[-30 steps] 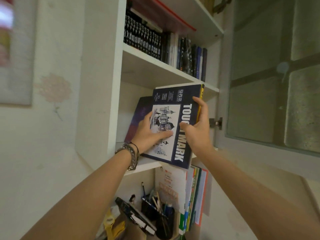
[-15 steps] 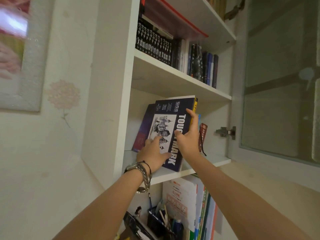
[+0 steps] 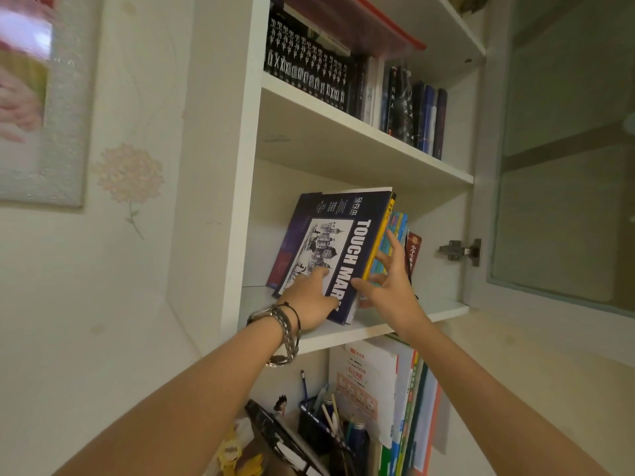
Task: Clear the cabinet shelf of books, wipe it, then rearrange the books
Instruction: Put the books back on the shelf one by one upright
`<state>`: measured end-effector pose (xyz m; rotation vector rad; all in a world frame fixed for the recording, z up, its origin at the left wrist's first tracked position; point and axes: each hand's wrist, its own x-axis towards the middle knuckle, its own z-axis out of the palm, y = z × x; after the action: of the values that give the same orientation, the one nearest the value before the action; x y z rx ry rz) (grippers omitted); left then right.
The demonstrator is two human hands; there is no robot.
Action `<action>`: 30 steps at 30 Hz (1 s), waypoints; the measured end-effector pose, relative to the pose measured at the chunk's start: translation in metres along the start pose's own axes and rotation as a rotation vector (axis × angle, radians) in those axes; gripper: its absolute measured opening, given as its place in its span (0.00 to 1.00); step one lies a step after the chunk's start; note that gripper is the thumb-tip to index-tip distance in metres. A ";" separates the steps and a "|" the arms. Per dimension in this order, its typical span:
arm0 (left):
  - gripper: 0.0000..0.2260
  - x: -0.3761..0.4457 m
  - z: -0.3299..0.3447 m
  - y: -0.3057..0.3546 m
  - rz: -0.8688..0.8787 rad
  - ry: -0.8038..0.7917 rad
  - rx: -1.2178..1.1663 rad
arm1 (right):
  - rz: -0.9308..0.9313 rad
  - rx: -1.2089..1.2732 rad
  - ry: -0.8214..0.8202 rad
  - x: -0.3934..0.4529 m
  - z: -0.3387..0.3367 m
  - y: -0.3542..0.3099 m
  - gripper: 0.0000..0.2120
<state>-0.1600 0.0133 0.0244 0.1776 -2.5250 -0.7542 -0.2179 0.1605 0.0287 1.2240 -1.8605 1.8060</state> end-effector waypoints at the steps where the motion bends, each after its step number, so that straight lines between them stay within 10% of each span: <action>1: 0.28 0.001 -0.001 0.002 -0.013 -0.008 0.003 | 0.011 -0.018 -0.008 -0.004 -0.003 0.000 0.44; 17: 0.20 0.039 0.000 0.012 -0.027 0.261 -0.020 | 0.040 -0.235 -0.022 0.009 0.008 0.000 0.42; 30: 0.25 0.059 0.000 -0.018 -0.327 0.189 0.018 | 0.009 -0.249 0.027 0.041 0.043 0.032 0.38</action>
<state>-0.2110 -0.0168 0.0398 0.6488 -2.3492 -0.7959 -0.2506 0.1015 0.0283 1.0973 -2.0064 1.5294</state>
